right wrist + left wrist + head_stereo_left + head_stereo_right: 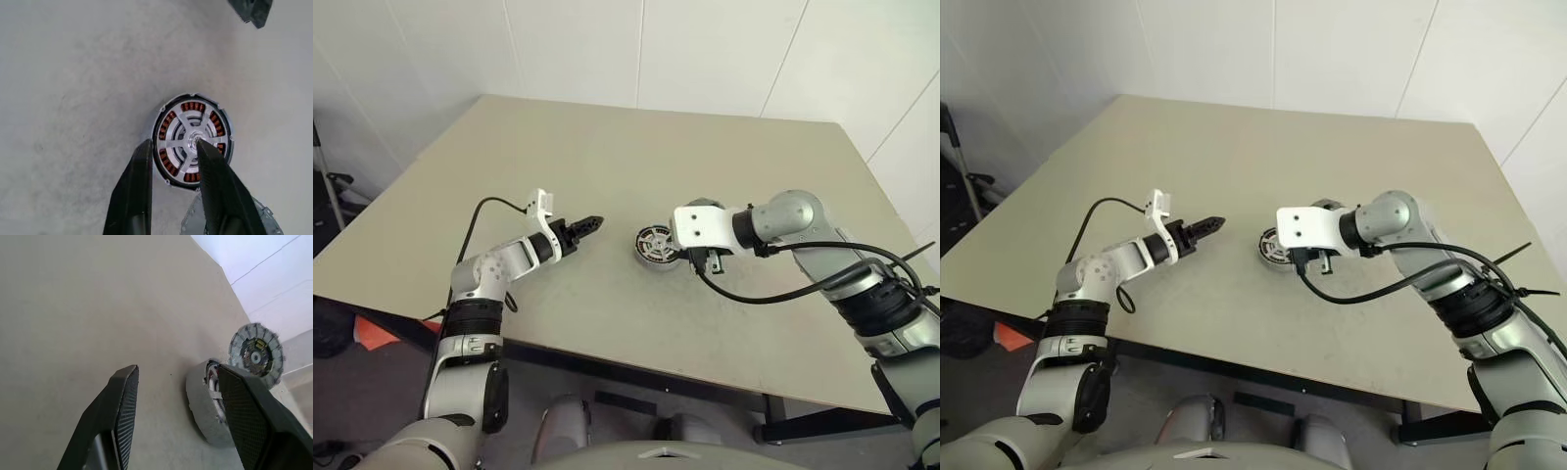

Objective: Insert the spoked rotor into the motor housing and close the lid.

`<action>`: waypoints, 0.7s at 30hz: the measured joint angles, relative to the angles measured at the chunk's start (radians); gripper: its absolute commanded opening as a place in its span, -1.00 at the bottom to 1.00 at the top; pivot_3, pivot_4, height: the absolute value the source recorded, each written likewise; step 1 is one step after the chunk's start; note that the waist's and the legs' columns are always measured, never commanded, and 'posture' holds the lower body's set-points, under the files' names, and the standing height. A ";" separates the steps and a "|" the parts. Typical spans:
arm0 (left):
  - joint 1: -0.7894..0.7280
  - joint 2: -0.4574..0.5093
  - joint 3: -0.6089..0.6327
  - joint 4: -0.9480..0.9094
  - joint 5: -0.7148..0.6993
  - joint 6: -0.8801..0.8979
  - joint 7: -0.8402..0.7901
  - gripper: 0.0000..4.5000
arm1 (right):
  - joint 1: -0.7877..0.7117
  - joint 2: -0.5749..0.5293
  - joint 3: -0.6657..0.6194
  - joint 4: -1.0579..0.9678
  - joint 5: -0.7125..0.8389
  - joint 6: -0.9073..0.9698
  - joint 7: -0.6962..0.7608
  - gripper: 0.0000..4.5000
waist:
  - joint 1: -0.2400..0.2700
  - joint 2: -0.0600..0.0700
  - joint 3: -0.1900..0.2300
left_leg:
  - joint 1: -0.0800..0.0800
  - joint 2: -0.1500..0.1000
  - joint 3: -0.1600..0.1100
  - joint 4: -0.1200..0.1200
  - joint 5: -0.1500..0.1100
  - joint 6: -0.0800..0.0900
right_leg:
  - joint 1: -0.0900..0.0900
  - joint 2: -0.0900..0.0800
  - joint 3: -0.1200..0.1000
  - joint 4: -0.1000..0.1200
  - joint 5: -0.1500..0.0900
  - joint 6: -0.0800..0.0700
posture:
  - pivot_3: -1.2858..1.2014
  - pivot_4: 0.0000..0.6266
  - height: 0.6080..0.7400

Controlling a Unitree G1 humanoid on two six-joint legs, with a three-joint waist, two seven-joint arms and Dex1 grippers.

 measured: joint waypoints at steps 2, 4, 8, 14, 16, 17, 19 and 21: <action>0.020 0.032 -0.098 -0.051 0.078 -0.052 -0.012 0.20 | -0.025 0.001 0.043 0.074 -0.049 -0.099 0.040 0.14 | 0.000 0.000 0.000 | 0.000 0.000 0.000 0.001 0.000 0.001 | 0.000 0.000 0.000 0.000 0.000 0.000 | 0.03 -1.00 1.00; 0.044 0.060 -0.175 -0.098 0.149 -0.100 -0.018 0.20 | -0.042 0.011 0.073 0.145 -0.082 -0.183 0.073 0.14 | -0.001 0.000 0.000 | -0.003 0.000 0.000 0.003 -0.001 0.003 | -0.002 0.000 0.000 0.002 0.000 0.000 | 0.03 -1.00 1.00; 0.089 0.080 -0.254 -0.180 0.220 -0.150 -0.030 0.20 | -0.094 0.080 0.103 0.278 -0.123 -0.303 0.109 0.14 | -0.007 0.000 0.000 | -0.014 0.002 0.000 0.014 -0.001 0.008 | -0.012 0.000 0.000 0.011 0.000 -0.001 | 0.03 -1.00 1.00; 0.152 0.078 -0.259 -0.244 0.227 -0.149 -0.028 0.20 | -0.126 0.135 0.118 0.431 -0.179 -0.429 0.109 0.14 | -0.005 0.000 0.000 | -0.013 0.002 0.000 0.021 -0.003 0.006 | -0.011 -0.001 0.000 0.019 0.000 -0.001 | 0.03 -1.00 1.00; 0.178 0.073 -0.261 -0.261 0.227 -0.141 -0.028 0.20 | -0.131 0.149 0.116 0.453 -0.185 -0.440 0.108 0.14 | -0.006 0.000 0.000 | -0.011 0.002 0.000 0.023 -0.003 0.006 | -0.010 -0.001 0.001 0.020 0.000 -0.001 | 0.03 -1.00 1.00; 0.186 0.071 -0.262 -0.265 0.227 -0.139 -0.028 0.20 | -0.131 0.152 0.115 0.462 -0.187 -0.443 0.107 0.14 | -0.006 0.000 0.000 | -0.010 0.002 0.000 0.023 -0.003 0.005 | -0.009 -0.002 0.001 0.021 0.000 -0.001 | 0.03 -1.00 1.00; 0.188 0.068 -0.261 -0.266 0.227 -0.134 -0.027 0.20 | -0.135 0.157 0.115 0.485 -0.196 -0.464 0.102 0.14 | -0.006 0.000 0.000 | -0.005 0.002 0.000 0.023 -0.003 0.005 | -0.005 -0.002 0.001 0.021 0.000 -0.001 | 0.03 -1.00 1.00; 0.188 0.066 -0.261 -0.267 0.228 -0.134 -0.027 0.20 | -0.138 0.160 0.115 0.502 -0.207 -0.490 0.097 0.14 | -0.006 0.000 0.000 | -0.004 0.002 0.000 0.023 -0.003 0.005 | -0.004 -0.002 0.001 0.021 0.000 -0.001 | 0.03 -1.00 1.00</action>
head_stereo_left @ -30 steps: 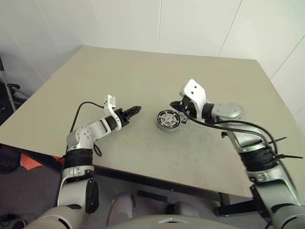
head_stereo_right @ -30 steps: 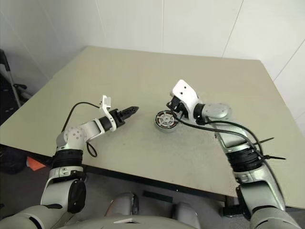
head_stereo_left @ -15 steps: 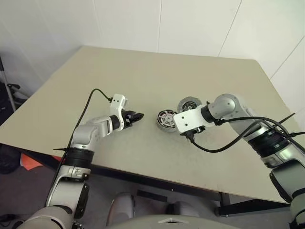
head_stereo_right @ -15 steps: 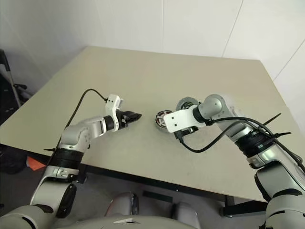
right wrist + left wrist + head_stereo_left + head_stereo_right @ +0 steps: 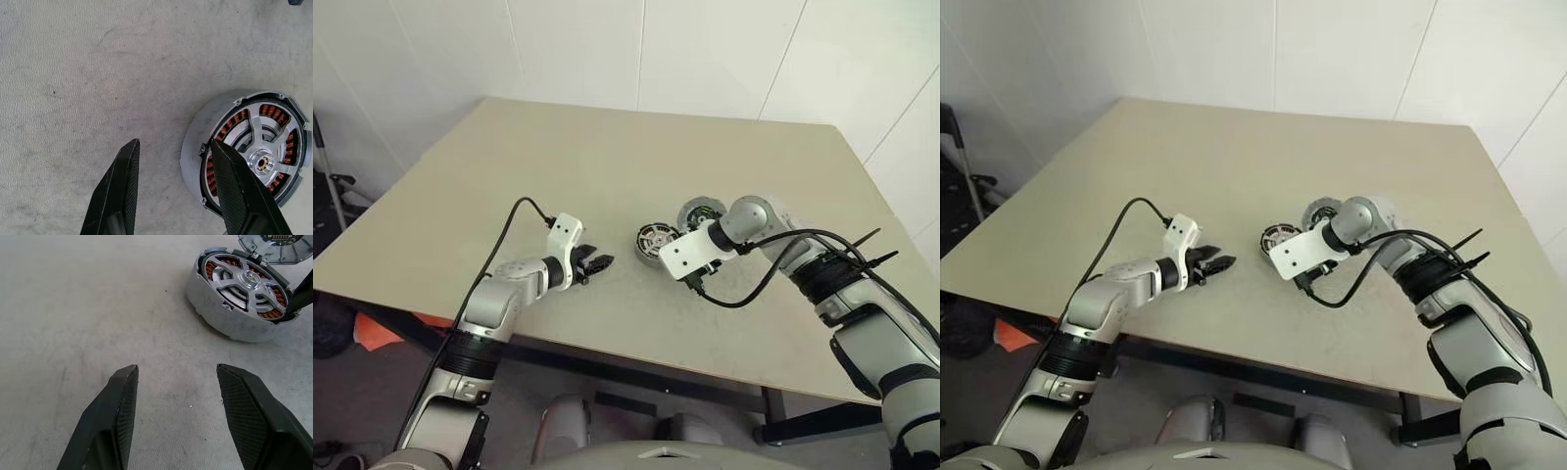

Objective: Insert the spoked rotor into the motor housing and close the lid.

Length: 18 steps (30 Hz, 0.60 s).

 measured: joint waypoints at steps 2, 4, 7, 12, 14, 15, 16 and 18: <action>0.000 0.000 0.000 0.000 0.003 0.000 0.000 0.20 | -0.004 0.002 -0.001 0.006 -0.003 -0.009 0.001 0.14 | 0.000 0.000 0.000 | 0.000 0.000 0.000 0.000 0.000 0.000 | 0.000 0.000 0.000 0.000 0.000 0.000 | 0.03 -1.00 1.00; 0.000 -0.001 0.000 0.000 0.006 0.000 -0.001 0.20 | -0.009 0.003 -0.003 0.015 -0.004 -0.017 0.002 0.14 | 0.000 0.000 0.000 | 0.000 0.000 0.000 0.000 0.000 0.000 | 0.000 0.000 0.000 0.000 0.000 0.000 | 0.03 -1.00 1.00; 0.000 -0.002 0.000 0.000 0.008 0.000 -0.001 0.20 | -0.021 0.003 -0.007 0.030 -0.015 -0.019 0.003 0.14 | 0.000 0.000 0.000 | -0.003 0.000 0.000 0.000 0.000 0.000 | -0.002 0.000 0.000 0.000 0.000 0.000 | 0.03 -1.00 1.00; 0.000 -0.009 0.000 0.005 0.012 -0.001 -0.001 0.20 | -0.034 0.008 -0.021 0.043 -0.014 -0.014 0.008 0.14 | -0.001 0.000 0.000 | -0.006 0.000 0.000 0.000 0.000 0.001 | -0.006 0.000 0.000 0.000 0.000 0.000 | 0.03 -1.00 1.00; 0.000 -0.010 -0.001 0.006 0.013 -0.001 -0.002 0.20 | -0.042 0.013 -0.032 0.044 -0.014 -0.012 0.010 0.14 | -0.001 0.000 0.000 | -0.006 0.000 0.000 0.000 0.000 0.001 | -0.006 0.000 0.000 0.000 0.000 0.000 | 0.03 -1.00 1.00; 0.000 -0.010 -0.001 0.006 0.014 -0.001 -0.002 0.20 | -0.044 0.016 -0.038 0.047 -0.013 -0.008 0.011 0.14 | -0.001 0.000 0.000 | -0.006 0.000 0.000 0.000 0.000 0.001 | -0.006 0.000 0.000 0.000 0.000 0.000 | 0.03 -1.00 1.00; 0.000 -0.010 -0.001 0.007 0.016 -0.001 -0.002 0.20 | -0.045 0.019 -0.038 0.054 -0.013 -0.007 0.012 0.14 | -0.001 0.000 0.000 | -0.006 0.000 0.000 0.000 0.000 0.001 | -0.006 0.000 0.000 0.000 0.000 0.000 | 0.03 -1.00 1.00; 0.000 -0.010 -0.001 0.007 0.020 -0.001 -0.002 0.20 | -0.044 0.026 -0.037 0.081 -0.015 -0.008 0.012 0.14 | -0.001 0.000 0.000 | -0.006 0.000 0.000 0.000 0.000 0.001 | -0.006 0.000 0.000 0.000 0.000 0.000 | 0.03 -1.00 1.00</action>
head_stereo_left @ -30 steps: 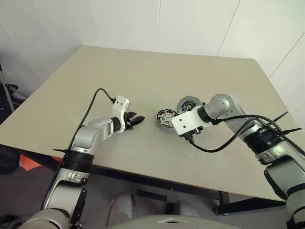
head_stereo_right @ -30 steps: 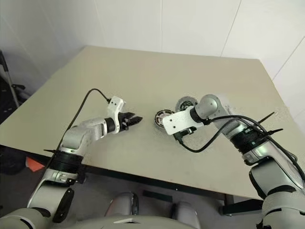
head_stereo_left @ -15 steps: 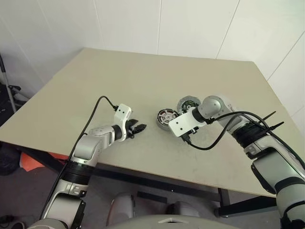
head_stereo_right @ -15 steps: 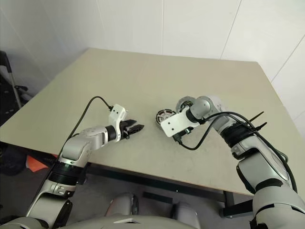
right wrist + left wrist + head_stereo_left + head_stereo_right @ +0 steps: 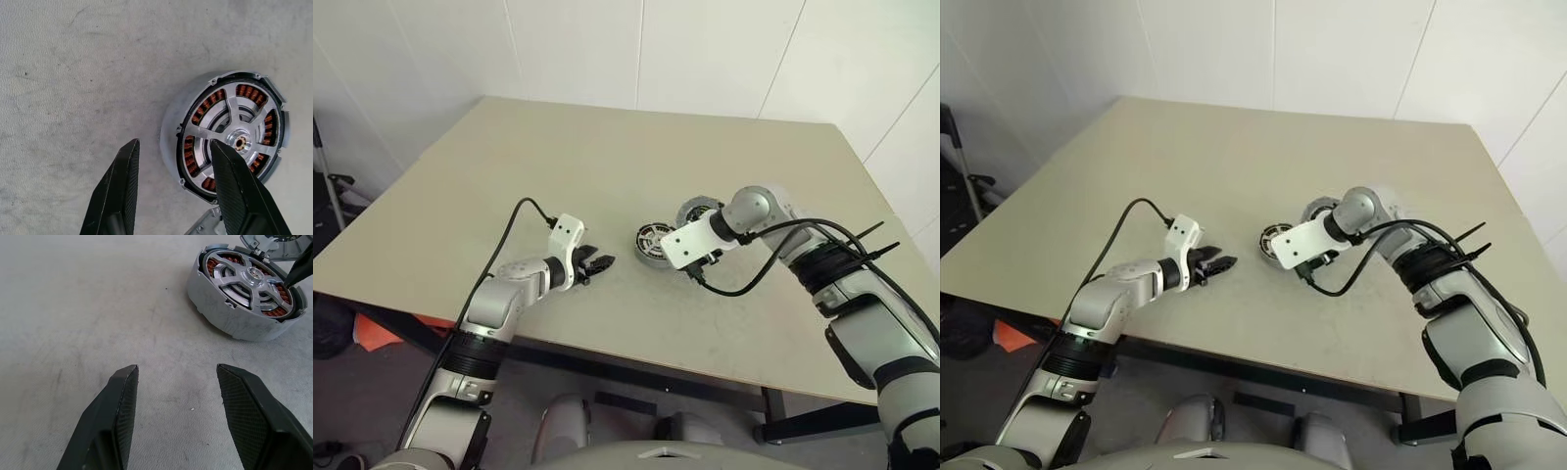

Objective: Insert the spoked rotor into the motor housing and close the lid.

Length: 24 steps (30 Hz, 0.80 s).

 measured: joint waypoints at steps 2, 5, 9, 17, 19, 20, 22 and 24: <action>0.000 0.000 0.000 0.000 0.005 0.000 0.000 0.20 | 0.001 0.001 0.000 0.022 -0.005 -0.007 -0.002 0.14 | 0.000 0.000 0.000 | 0.000 0.000 0.000 0.000 0.000 0.000 | 0.000 0.000 0.000 0.000 0.000 0.000 | 0.03 -1.00 1.00; 0.000 0.000 0.000 0.000 0.009 0.000 0.000 0.20 | 0.003 0.005 0.000 0.025 -0.003 -0.009 0.004 0.14 | -0.001 0.000 0.000 | 0.000 0.000 0.000 0.000 0.000 0.000 | 0.000 0.000 0.000 0.000 0.000 0.000 | 0.03 -1.00 1.00; 0.001 0.000 0.001 0.000 0.011 0.000 0.002 0.20 | 0.003 0.011 -0.002 0.036 -0.004 -0.018 0.006 0.14 | -0.007 0.000 0.000 | 0.001 0.000 0.000 0.000 0.000 0.000 | 0.001 0.000 0.000 0.000 0.000 0.000 | 0.03 -1.00 1.00; 0.001 0.000 0.001 0.000 0.012 0.000 0.007 0.20 | -0.001 0.021 -0.002 0.064 -0.009 -0.043 -0.006 -0.12 | -0.018 0.000 0.000 | 0.002 0.000 0.000 0.000 0.000 0.000 | 0.002 0.000 0.000 0.000 0.000 0.000 | 0.03 -1.00 1.00; 0.001 0.000 0.001 0.000 0.012 0.000 0.008 0.20 | -0.004 0.023 -0.005 0.072 -0.009 -0.043 -0.006 -0.42 | -0.018 0.000 0.000 | 0.002 0.000 0.000 0.000 0.000 0.000 | 0.003 0.000 0.000 0.000 0.000 0.000 | 0.03 -1.00 1.00; 0.001 -0.001 0.002 0.000 0.012 0.000 0.009 0.20 | -0.006 0.025 -0.005 0.078 -0.009 -0.044 -0.007 -0.56 | -0.018 0.000 0.000 | 0.002 0.000 0.000 0.000 0.000 0.000 | 0.003 0.000 0.000 0.000 0.000 0.000 | 0.03 -1.00 1.00; 0.002 -0.004 0.002 0.000 0.012 0.000 0.011 0.20 | -0.014 0.031 -0.011 0.096 -0.011 -0.052 -0.018 -0.85 | -0.019 0.000 0.000 | 0.002 0.000 0.000 0.000 0.000 0.000 | 0.003 0.000 0.000 0.000 0.000 0.000 | 0.03 -1.00 1.00; 0.002 -0.005 0.002 0.000 0.012 0.000 0.013 0.20 | -0.017 0.033 -0.009 0.104 -0.021 -0.060 -0.023 -0.85 | -0.020 -0.001 0.000 | 0.003 0.000 0.000 0.000 0.000 0.000 | 0.003 0.000 0.000 0.000 0.000 0.000 | 0.03 -1.00 1.00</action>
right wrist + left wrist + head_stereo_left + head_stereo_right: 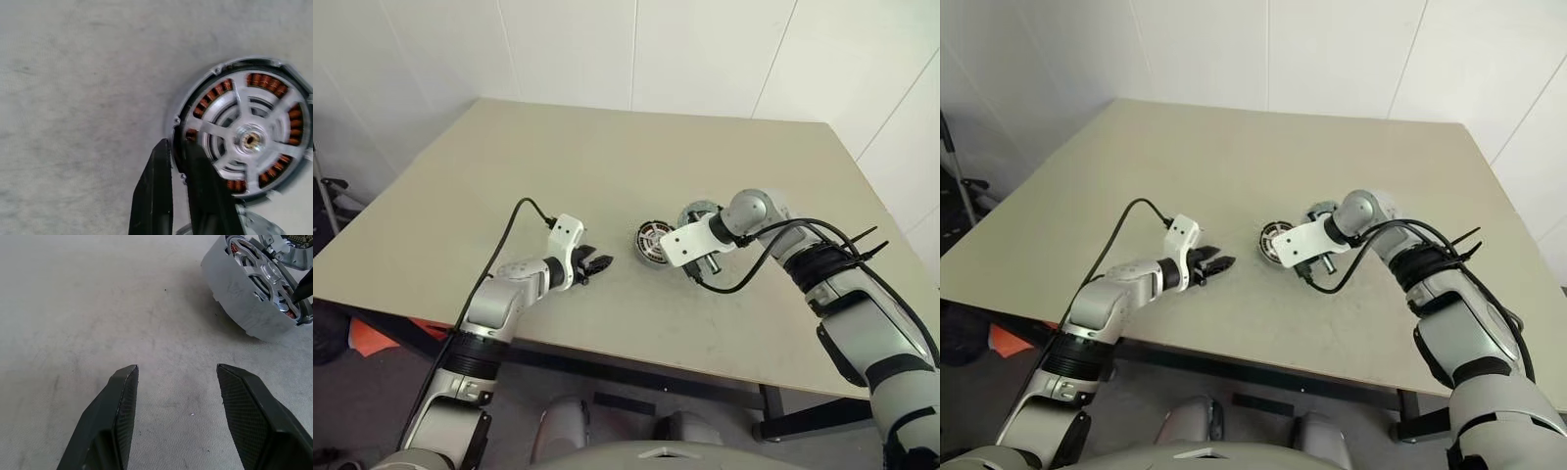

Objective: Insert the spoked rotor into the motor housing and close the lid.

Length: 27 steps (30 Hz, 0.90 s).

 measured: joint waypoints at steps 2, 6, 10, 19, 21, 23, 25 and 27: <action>0.000 0.000 0.000 0.000 0.000 0.000 0.001 0.20 | 0.000 0.003 -0.001 0.011 -0.004 -0.004 -0.007 -0.85 | -0.002 0.000 0.000 | 0.001 0.000 0.000 0.000 0.000 0.000 | 0.001 0.000 0.000 0.000 0.000 0.000 | 0.03 -1.00 1.00; 0.001 0.000 0.000 0.000 0.000 0.002 0.004 0.20 | -0.006 0.013 -0.002 0.024 -0.012 -0.008 -0.021 -0.85 | -0.003 0.000 0.000 | 0.002 0.000 0.000 0.000 0.000 0.000 | 0.001 0.000 0.000 0.000 0.000 0.000 | 0.03 -1.00 1.00; 0.001 0.000 0.000 0.000 0.000 0.003 0.005 0.20 | -0.006 0.017 -0.002 0.026 -0.013 -0.007 -0.028 -0.99 | -0.005 0.000 0.000 | 0.002 0.000 0.000 0.000 0.000 0.000 | 0.001 0.000 0.000 0.000 0.000 0.000 | 0.03 -1.00 1.00; 0.001 -0.014 0.000 0.000 0.000 0.003 0.011 0.20 | 0.028 0.009 -0.030 -0.040 0.010 0.064 -0.015 -0.99 | -0.004 0.000 0.000 | 0.001 0.000 0.000 0.000 0.000 0.000 | 0.000 0.000 0.000 0.001 0.000 0.000 | 0.03 -1.00 1.00; 0.003 -0.018 -0.001 0.000 0.000 0.003 0.017 0.20 | 0.062 -0.004 -0.046 -0.114 0.045 0.131 0.021 -0.99 | -0.002 0.000 0.000 | -0.002 0.000 0.000 0.000 0.000 0.000 | -0.002 0.000 0.000 0.000 0.000 0.000 | 0.03 -1.00 1.00; 0.004 -0.022 0.000 0.000 0.001 0.003 0.026 0.20 | 0.097 -0.019 -0.065 -0.215 0.092 0.245 0.079 -0.99 | -0.001 0.000 0.000 | -0.006 0.000 0.000 0.000 0.000 0.001 | -0.006 0.000 0.000 0.000 0.000 0.000 | 0.03 -1.00 1.00; 0.009 -0.029 0.001 0.000 0.001 0.003 0.030 0.20 | 0.111 -0.029 -0.073 -0.304 0.125 0.378 0.119 -0.99 | -0.001 0.000 0.000 | -0.011 0.000 0.000 0.000 0.002 0.005 | -0.010 0.000 0.000 0.000 0.000 0.000 | 0.03 -1.00 1.00; 0.011 -0.036 0.001 0.000 0.001 0.002 0.035 0.20 | 0.115 -0.042 -0.082 -0.373 0.147 0.502 0.143 -0.99 | 0.000 0.000 0.000 | -0.013 0.000 0.000 0.000 0.002 0.005 | -0.012 0.000 0.000 0.000 0.000 0.000 | 0.03 -1.00 1.00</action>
